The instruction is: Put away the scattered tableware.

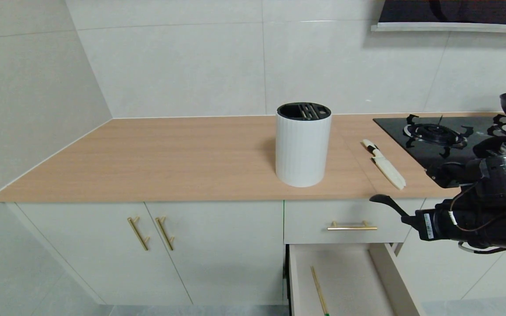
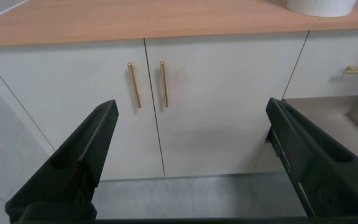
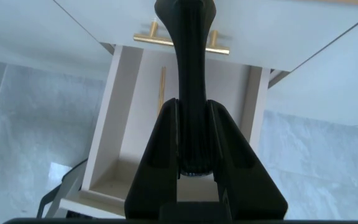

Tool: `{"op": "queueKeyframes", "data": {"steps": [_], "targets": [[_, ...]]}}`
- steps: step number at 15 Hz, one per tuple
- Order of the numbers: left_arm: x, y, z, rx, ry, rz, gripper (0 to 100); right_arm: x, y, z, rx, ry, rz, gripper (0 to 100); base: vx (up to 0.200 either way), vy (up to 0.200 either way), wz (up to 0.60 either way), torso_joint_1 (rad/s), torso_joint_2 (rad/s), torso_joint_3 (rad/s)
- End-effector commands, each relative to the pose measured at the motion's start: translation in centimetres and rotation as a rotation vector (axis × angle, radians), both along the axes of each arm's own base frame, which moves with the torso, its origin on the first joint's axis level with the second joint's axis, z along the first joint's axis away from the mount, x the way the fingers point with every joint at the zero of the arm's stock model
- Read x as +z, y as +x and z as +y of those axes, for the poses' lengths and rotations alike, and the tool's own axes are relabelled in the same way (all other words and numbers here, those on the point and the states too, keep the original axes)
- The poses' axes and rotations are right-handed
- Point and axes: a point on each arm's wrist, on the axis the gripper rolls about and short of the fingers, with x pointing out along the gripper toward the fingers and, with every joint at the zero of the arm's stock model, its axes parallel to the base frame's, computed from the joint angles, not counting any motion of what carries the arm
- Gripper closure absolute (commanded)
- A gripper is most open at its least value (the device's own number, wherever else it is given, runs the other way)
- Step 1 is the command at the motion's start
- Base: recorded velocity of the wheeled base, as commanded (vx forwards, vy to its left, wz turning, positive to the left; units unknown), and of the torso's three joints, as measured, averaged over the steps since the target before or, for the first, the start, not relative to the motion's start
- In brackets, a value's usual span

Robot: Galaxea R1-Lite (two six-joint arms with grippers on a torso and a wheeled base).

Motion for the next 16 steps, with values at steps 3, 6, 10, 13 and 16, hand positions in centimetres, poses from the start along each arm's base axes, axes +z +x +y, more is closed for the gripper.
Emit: {"op": "queueKeyframes", "data": {"steps": [3, 6, 10, 13, 16], "targets": [[0.0, 0.01, 0.0, -0.001, 0.0, 0.001, 0, -0.56, 0.1, 0.05, 0.002, -0.003, 0.02, 100, 0.0, 0.0, 0.0, -0.014, 0.03, 0.019], [0.0, 0.01, 0.0, 0.0, 0.0, 0.001, 0, -0.77, 0.18, 0.15, 0.006, -0.006, 0.027, 100, 0.0, 0.0, 0.0, -0.159, 0.37, 0.202], [0.0, 0.01, 0.0, 0.0, 0.0, 0.001, 0, -0.76, 0.13, 0.18, 0.007, -0.006, 0.027, 100, 0.0, 0.0, 0.0, -0.202, 0.48, 0.278], [0.0, 0.01, 0.0, -0.001, 0.0, 0.001, 0, -0.84, 0.12, 0.18, 0.009, -0.009, 0.029, 100, 0.0, 0.0, 0.0, -0.206, 0.5, 0.294], [0.0, 0.01, 0.0, 0.0, 0.0, 0.001, 0, -1.04, 0.17, 0.23, 0.011, -0.01, 0.037, 100, 0.0, 0.0, 0.0, -0.183, 0.48, 0.295]]}}
